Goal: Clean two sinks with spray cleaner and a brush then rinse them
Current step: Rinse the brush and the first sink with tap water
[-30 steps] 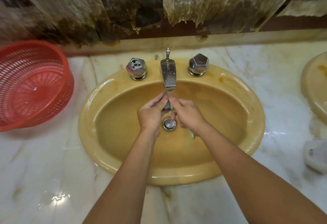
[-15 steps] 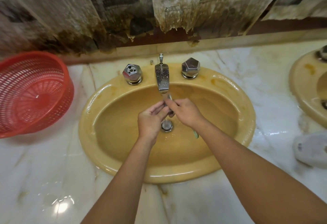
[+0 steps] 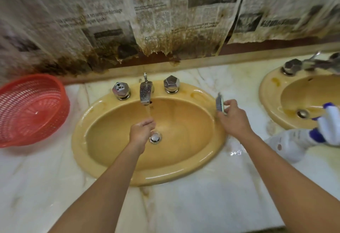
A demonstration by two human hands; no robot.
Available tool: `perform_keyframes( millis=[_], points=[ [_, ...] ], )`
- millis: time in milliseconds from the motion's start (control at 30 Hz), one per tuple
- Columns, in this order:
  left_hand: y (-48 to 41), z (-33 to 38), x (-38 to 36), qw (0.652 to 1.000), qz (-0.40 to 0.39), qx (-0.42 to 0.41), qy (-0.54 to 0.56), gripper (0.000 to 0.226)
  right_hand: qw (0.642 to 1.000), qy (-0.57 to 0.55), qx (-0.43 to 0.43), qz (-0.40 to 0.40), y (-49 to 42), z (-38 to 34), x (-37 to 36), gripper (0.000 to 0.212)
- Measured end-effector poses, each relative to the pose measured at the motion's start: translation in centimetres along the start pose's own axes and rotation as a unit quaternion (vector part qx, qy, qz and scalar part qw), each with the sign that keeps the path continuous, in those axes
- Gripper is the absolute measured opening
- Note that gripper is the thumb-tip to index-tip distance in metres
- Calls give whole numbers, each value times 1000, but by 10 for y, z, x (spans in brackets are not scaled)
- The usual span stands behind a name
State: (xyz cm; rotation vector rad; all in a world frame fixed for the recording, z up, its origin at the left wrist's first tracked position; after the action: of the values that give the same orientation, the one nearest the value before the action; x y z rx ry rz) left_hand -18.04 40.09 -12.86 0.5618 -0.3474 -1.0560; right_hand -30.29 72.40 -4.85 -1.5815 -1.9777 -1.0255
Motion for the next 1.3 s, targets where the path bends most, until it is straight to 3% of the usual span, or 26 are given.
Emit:
perform_keyframes(
  millis=[100, 267, 367, 433, 533, 633, 733, 833, 900, 967, 1067, 1133, 1233, 1300],
  points=[
    [12, -3, 0, 998, 23, 7, -58, 10, 999, 9, -25, 41, 3, 25, 16, 44],
    [34, -5, -9, 990, 7, 11, -137, 15, 994, 68, -58, 60, 7, 51, 20, 51],
    [49, -4, -12, 984, -4, 6, -180, 2, 987, 121, -80, 72, 12, 58, 22, 40],
    [54, -5, -12, 978, -12, 0, -208, 12, 981, 153, -97, 65, 16, 57, 20, 37],
    [58, -7, -10, 970, -16, -7, -243, 11, 979, 159, -111, 63, 27, 50, 16, 57],
    [58, -6, -7, 961, -26, -14, -274, 9, 979, 163, -58, 107, 34, 27, 11, 69],
    [55, -6, 0, 945, -37, -12, -324, 8, 979, 143, 46, 137, 40, -9, -5, 58],
    [48, -11, 14, 926, -49, 1, -374, 7, 990, 49, 118, 61, 36, -44, -43, 40],
    [42, -15, 26, 909, -68, 10, -411, 11, 995, -49, 77, -42, 30, -56, -80, 28],
    [36, -19, 38, 883, -96, 23, -459, 18, 961, -228, -29, -155, 26, -60, -129, 14],
    [24, -31, 59, 820, -147, 43, -552, 19, 829, -469, -172, -252, 29, -76, -198, 23],
    [13, -42, 72, 765, -183, 54, -615, 24, 770, -533, -224, -269, 28, -89, -230, 36],
    [1, -52, 76, 672, -251, 55, -695, 24, 723, -578, -278, -256, 19, -105, -259, 46],
    [-8, -61, 74, 597, -298, 49, -743, 49, 702, -612, -293, -216, 6, -110, -269, 40]
  ],
)
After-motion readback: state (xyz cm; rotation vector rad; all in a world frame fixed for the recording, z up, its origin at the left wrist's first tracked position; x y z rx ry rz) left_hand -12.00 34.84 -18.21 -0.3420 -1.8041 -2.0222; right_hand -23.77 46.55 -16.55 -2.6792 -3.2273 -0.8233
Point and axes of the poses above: each hand's wrist, its own y-axis away from the middle knuckle, its own x-axis out of the back of the hand, z = x × y, the point moved 9 cm from there along -y, towards the middle knuckle, and after that the axes turned 8 degrees about -z, right-handed, at the moved point
